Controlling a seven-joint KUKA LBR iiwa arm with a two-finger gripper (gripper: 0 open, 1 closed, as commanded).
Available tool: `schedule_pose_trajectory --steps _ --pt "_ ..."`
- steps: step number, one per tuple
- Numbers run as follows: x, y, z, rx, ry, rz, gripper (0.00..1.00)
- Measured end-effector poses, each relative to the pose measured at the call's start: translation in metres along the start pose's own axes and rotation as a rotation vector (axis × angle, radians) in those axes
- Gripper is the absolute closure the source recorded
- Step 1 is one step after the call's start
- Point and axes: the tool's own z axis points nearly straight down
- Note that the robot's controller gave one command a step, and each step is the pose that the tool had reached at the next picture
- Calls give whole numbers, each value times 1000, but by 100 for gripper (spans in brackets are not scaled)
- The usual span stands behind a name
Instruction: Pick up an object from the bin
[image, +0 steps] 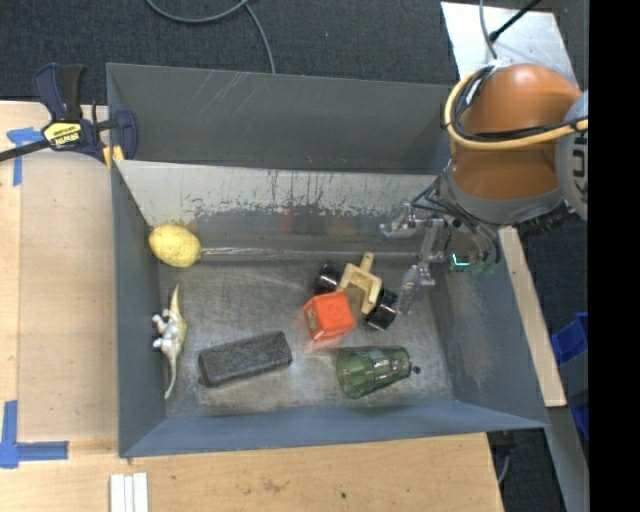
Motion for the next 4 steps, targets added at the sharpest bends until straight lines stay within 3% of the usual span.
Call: schedule_pose_trajectory --steps 1,2,3,4 --pt "-2 0 -5 0 -9 -1 0" --pt "-7 12 34 1 -12 -122 0" --pt "-14 49 48 0 -9 -314 0" --pt "-28 43 76 3 -14 -491 0"
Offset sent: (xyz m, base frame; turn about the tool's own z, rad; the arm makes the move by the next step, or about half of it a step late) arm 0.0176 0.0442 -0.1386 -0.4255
